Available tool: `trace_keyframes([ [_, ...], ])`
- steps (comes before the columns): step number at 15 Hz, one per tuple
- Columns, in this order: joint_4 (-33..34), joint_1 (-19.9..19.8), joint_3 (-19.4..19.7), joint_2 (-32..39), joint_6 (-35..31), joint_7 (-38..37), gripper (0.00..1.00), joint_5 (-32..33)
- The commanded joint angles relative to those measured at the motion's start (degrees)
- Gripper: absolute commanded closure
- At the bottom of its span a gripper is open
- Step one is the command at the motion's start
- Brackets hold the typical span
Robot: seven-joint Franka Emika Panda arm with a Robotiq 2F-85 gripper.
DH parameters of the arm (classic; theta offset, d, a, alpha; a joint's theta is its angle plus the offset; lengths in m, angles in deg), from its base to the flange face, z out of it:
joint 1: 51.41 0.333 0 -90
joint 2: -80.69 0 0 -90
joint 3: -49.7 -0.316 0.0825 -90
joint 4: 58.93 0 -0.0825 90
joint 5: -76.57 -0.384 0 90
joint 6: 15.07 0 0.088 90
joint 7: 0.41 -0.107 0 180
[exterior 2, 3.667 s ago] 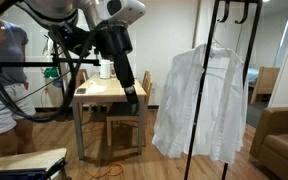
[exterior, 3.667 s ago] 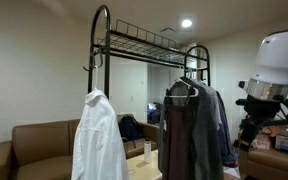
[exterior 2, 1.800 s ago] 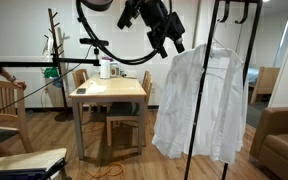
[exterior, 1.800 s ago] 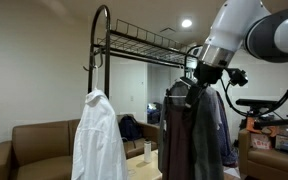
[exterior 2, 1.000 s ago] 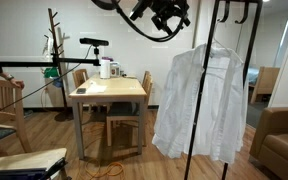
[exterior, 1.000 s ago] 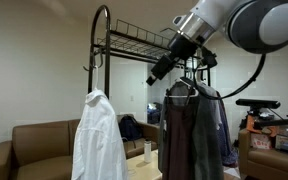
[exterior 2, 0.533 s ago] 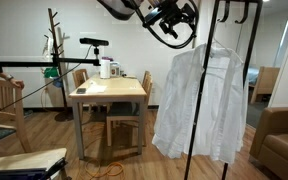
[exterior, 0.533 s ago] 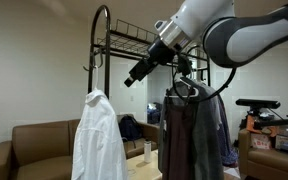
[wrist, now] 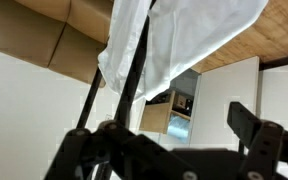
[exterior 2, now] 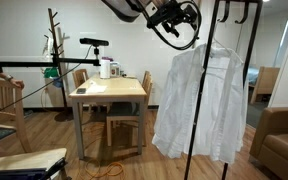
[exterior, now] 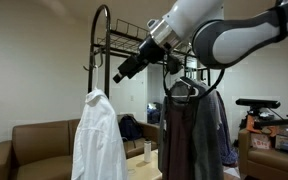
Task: Hang the white shirt closer to the brown top
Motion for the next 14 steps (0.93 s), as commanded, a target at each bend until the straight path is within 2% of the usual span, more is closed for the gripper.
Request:
trace_keyframes([
  [1, 9.1, 1.2, -0.1, 8.4, -1.7, -4.6, 0.0, 4.6],
  [3, 12.5, 2.5, 0.8, 11.6, -0.2, -8.2, 0.0, 6.3],
  [8, 19.2, 7.4, 5.7, 17.7, 4.6, -23.5, 0.0, 13.9],
  [13, 20.9, 10.2, 5.5, 21.4, 7.0, -26.9, 0.0, 11.8],
  [14, 21.1, 11.0, 6.1, 21.5, 7.3, -28.6, 0.11, 12.6],
])
